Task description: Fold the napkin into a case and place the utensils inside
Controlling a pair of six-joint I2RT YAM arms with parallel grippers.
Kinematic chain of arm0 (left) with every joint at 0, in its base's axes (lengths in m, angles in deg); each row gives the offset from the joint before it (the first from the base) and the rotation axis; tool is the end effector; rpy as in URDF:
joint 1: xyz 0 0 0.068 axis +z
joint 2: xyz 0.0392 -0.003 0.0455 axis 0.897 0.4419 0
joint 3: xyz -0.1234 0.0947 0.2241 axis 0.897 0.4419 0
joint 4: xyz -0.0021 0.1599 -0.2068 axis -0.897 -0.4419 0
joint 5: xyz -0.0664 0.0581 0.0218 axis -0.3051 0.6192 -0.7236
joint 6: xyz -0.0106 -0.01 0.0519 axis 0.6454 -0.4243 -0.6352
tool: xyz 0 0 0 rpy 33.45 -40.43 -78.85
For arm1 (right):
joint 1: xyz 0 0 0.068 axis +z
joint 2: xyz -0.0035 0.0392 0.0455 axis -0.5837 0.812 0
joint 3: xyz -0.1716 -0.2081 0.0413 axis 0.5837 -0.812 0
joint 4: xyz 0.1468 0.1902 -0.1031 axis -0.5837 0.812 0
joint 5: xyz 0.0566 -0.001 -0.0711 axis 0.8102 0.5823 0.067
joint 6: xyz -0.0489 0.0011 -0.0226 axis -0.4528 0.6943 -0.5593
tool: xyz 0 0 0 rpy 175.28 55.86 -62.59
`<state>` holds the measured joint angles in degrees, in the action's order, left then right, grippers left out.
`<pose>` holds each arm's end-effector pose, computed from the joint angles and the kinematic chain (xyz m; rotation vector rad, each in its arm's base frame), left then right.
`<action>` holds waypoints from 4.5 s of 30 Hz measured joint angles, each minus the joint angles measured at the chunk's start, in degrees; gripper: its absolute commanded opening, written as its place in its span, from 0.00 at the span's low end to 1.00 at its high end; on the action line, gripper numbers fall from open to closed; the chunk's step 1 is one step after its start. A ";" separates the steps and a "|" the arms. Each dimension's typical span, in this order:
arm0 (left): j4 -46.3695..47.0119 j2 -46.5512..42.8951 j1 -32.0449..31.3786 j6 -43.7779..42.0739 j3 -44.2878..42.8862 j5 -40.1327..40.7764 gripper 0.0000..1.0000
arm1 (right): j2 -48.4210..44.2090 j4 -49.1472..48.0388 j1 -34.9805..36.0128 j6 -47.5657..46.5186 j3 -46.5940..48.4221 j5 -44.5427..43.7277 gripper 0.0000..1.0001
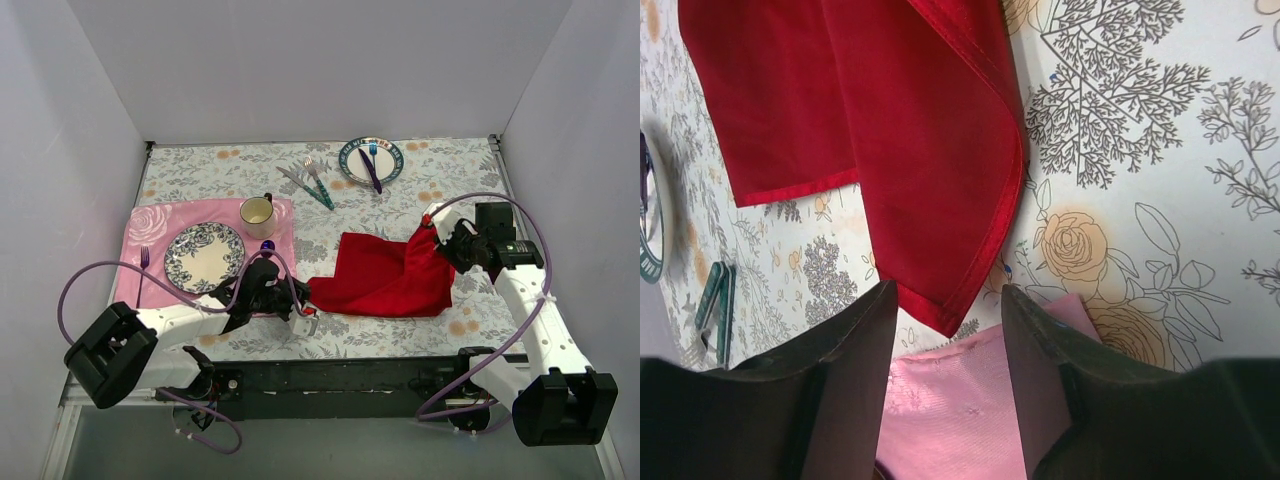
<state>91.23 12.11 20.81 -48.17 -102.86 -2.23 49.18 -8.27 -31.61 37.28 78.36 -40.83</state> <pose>0.1495 -0.1602 0.1496 1.6138 1.6082 -0.5713 0.2024 0.0237 0.2787 -1.0945 2.1163 -0.0174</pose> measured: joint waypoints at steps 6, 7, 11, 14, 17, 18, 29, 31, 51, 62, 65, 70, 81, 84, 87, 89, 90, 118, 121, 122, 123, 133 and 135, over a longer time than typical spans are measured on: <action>4.22 3.98 -0.72 -0.50 0.00 2.19 0.33 | 0.37 -0.44 -0.20 0.15 0.81 0.09 0.01; 4.92 4.55 -0.87 -0.66 0.00 2.38 0.31 | 0.35 -0.55 -0.24 0.09 0.90 0.11 0.01; 6.86 5.88 -1.31 -1.51 0.09 3.19 0.23 | 0.26 -0.79 -0.28 -0.39 1.01 0.31 0.01; 7.89 6.32 -1.51 -1.81 0.09 3.52 0.15 | 0.26 -0.72 -0.28 -0.81 1.05 0.61 0.01; 8.35 6.32 -1.60 -1.88 0.09 3.72 0.11 | 0.26 -0.44 -0.28 -1.38 1.51 1.31 0.01; 8.39 6.32 -1.64 -1.77 0.09 3.74 0.14 | 0.26 -0.35 -0.28 -1.44 1.79 1.44 0.01; 8.57 6.60 -1.79 -1.77 0.11 4.63 0.40 | -1.75 -0.85 -0.28 -1.31 7.43 2.23 0.01; 9.18 7.52 -1.79 -1.64 0.11 4.66 0.39 | -2.01 -0.98 -0.28 -1.31 7.67 2.36 0.01; -7.15 10.58 6.12 23.30 -20.72 4.07 0.00 | -6.14 0.59 -0.33 -4.87 6.34 9.11 0.01; -21.88 14.43 10.43 43.47 -30.08 8.76 0.00 | -1.95 7.98 15.69 -11.28 4.07 18.23 0.77; -23.80 15.65 10.86 45.66 -30.25 9.49 0.00 | -3.48 10.54 22.93 -12.59 1.99 17.92 0.82; -25.27 15.85 10.97 47.10 -30.32 9.79 0.00 | -5.62 10.95 24.59 -13.64 1.25 13.57 0.90; -25.53 16.46 10.97 47.52 -30.60 9.81 0.00 | 10.80 10.08 12.00 -13.73 12.76 9.31 0.73; -25.46 15.87 10.97 47.34 -30.60 9.77 0.00 | 20.59 11.76 5.44 -13.40 20.44 10.97 0.59; -25.09 13.60 10.97 46.88 -30.53 9.18 0.00 | 28.26 12.70 0.31 -11.08 24.81 12.66 0.50; -24.39 10.99 10.97 46.25 -30.08 8.20 0.00 | 30.75 13.09 -1.64 -9.16 25.18 13.00 0.49; -24.15 9.79 10.97 45.94 -29.79 7.72 0.00 | 31.30 13.35 -1.97 -8.39 25.11 13.07 0.49; -18.12 -17.92 3.50 12.52 -14.56 -2.78 0.00 | 30.27 6.10 14.91 -23.76 15.06 22.69 0.82; -17.77 -17.92 3.45 11.13 -14.47 -2.84 0.00 | 33.35 6.21 17.88 -24.44 16.61 22.97 0.81; -17.70 -17.92 3.45 10.86 -14.45 -2.84 0.00 | 34.60 6.25 18.62 -24.55 17.22 23.12 0.80; -17.59 -17.92 3.45 10.60 -14.40 -2.82 0.00 | 35.76 6.19 19.28 -24.57 17.59 23.28 0.80; -16.50 -18.58 3.45 10.01 -13.86 -2.56 0.00 | 39.76 6.34 20.35 -25.51 16.44 23.61 0.64; -16.48 -19.02 3.45 10.03 -13.86 -2.43 0.00 | 39.69 6.49 20.35 -26.10 15.04 23.19 0.57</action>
<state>74.75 -6.90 24.27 -38.14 -116.72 -4.66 88.87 -1.77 -11.26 11.19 93.40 -17.64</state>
